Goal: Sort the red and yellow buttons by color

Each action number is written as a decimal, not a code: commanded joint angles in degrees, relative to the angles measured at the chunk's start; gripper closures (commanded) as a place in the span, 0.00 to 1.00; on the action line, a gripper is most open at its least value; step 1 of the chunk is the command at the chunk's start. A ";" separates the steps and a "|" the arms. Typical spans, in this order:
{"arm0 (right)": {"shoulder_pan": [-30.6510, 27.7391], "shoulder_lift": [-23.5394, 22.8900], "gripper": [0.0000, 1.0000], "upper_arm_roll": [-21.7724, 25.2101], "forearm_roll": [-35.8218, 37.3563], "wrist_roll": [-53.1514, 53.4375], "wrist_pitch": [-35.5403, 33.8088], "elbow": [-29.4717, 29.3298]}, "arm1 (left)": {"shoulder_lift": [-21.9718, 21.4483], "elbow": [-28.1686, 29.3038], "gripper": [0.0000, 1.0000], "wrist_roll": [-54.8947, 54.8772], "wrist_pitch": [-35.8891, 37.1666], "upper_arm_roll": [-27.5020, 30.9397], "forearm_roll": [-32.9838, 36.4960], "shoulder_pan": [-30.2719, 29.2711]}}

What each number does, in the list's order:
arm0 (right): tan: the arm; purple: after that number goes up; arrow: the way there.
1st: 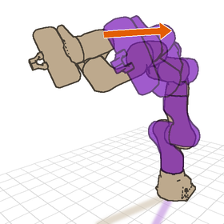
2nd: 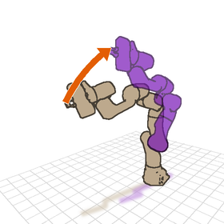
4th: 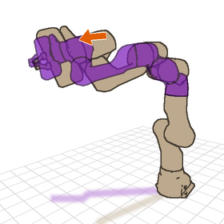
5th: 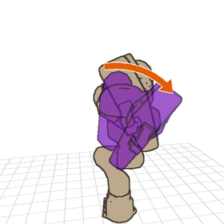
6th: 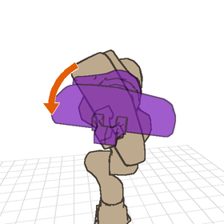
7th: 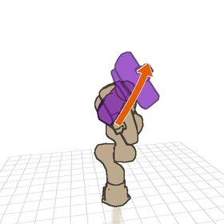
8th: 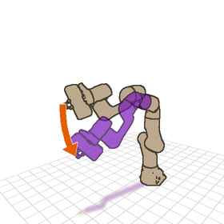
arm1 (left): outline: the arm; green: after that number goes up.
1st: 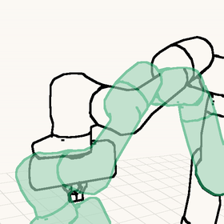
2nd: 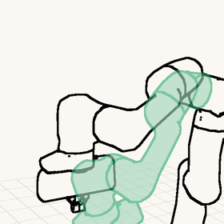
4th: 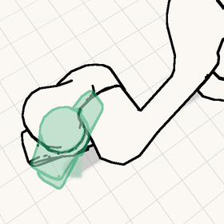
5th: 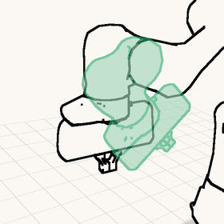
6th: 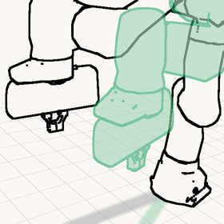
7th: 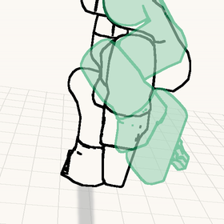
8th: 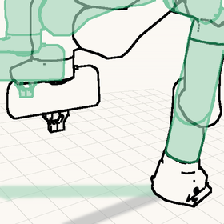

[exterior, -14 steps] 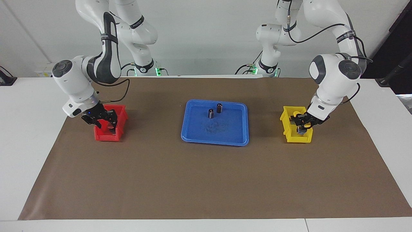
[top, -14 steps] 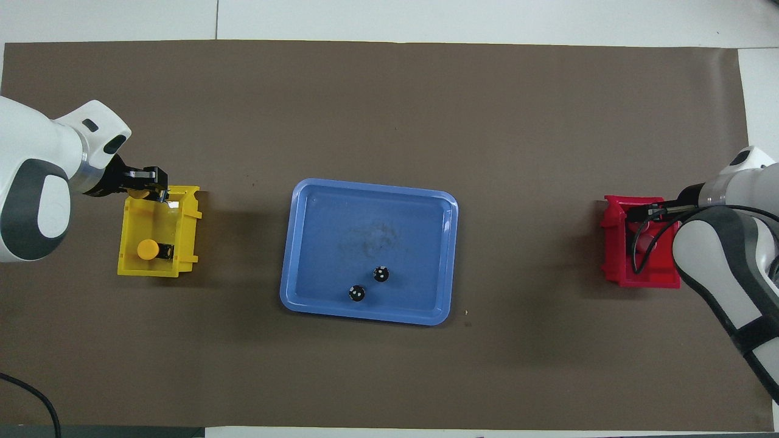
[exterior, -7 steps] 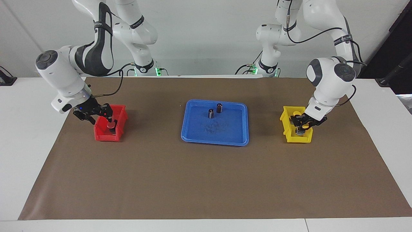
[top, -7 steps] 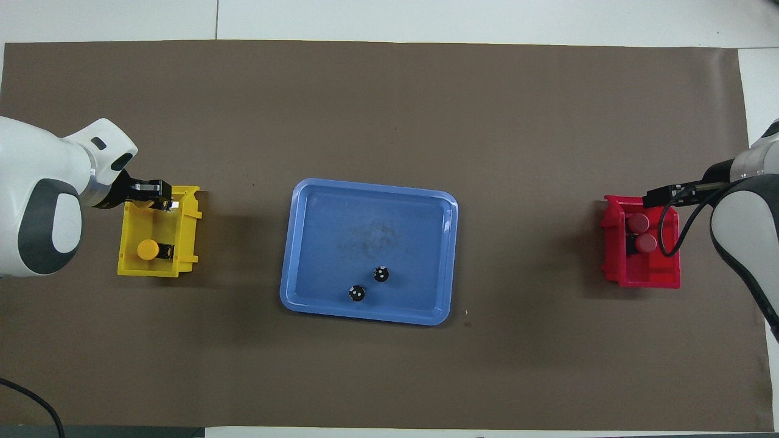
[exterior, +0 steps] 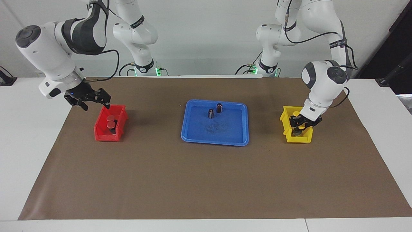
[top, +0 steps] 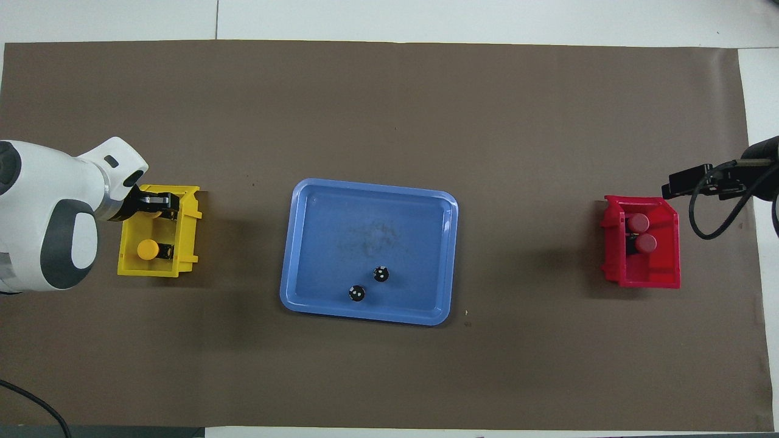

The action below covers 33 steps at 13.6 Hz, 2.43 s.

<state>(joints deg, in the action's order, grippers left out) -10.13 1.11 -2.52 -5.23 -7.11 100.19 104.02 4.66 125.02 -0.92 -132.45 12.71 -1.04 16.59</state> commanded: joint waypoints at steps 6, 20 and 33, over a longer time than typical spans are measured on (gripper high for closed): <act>0.02 3.72 0.00 0.49 2.58 1.31 -13.33 -5.75 | 0.44 2.15 0.98 -2.77 -3.69 -0.06 0.25 -2.08; 5.65 2.83 0.00 6.12 4.52 1.22 -18.63 -11.39 | 0.53 2.24 0.98 -0.83 -4.31 -0.15 0.25 -0.06; 5.56 2.93 0.00 5.42 4.52 1.22 -18.80 -10.50 | -0.43 -3.45 0.36 -2.50 5.14 -0.06 0.25 -0.41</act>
<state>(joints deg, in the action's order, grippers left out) -4.54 3.25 3.04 -1.09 -6.76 81.97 93.08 5.32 124.90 -2.69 -133.15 12.43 -1.03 16.04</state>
